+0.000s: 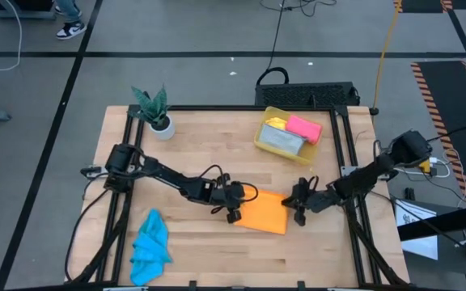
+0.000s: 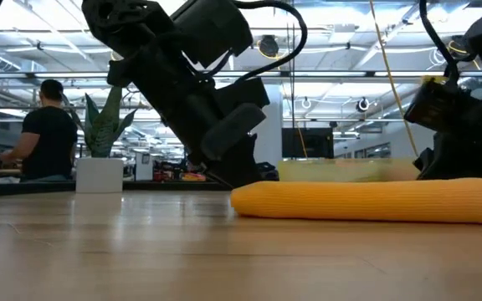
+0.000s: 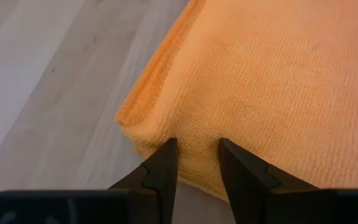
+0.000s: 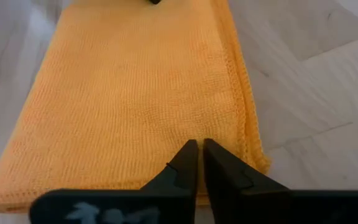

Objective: Fold microfiber towels
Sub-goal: Fold the orange kitchen towel

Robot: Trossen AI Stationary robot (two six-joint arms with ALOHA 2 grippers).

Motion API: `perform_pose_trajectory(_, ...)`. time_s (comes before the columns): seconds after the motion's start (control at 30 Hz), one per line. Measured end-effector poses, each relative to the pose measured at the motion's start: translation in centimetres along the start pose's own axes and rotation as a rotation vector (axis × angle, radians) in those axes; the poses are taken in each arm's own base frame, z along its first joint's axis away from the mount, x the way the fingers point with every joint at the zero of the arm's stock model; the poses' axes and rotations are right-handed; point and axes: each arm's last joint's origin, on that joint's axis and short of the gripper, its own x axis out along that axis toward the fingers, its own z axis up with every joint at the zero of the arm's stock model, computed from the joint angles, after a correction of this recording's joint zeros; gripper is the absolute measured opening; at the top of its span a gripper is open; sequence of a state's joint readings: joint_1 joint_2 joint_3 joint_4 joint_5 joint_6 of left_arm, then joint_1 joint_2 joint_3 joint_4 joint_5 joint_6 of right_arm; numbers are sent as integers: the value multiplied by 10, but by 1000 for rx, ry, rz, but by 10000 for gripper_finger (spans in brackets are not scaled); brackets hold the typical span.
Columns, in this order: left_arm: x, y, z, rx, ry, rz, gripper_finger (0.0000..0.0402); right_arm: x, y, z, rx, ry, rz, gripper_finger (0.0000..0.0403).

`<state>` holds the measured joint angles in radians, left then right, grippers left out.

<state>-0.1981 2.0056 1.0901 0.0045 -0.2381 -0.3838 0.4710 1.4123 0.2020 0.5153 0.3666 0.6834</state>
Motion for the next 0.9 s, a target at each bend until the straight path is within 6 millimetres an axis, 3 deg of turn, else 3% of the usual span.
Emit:
perform_pose_trajectory(0.23,-14,-12,0,8,-7,-19,122,-13,7,5,-19,-11,95,2)
perform_pose_trajectory(0.43,-29,-20,15,18,-146,-49,122,-22,19,18,-71,-130,225,6)
perform_pose_trajectory(0.67,-14,-6,24,20,-209,-47,122,-20,18,21,-104,-161,211,6)
perform_pose_trajectory(0.9,1,5,13,14,-115,-10,122,-21,8,11,-117,-43,119,6)
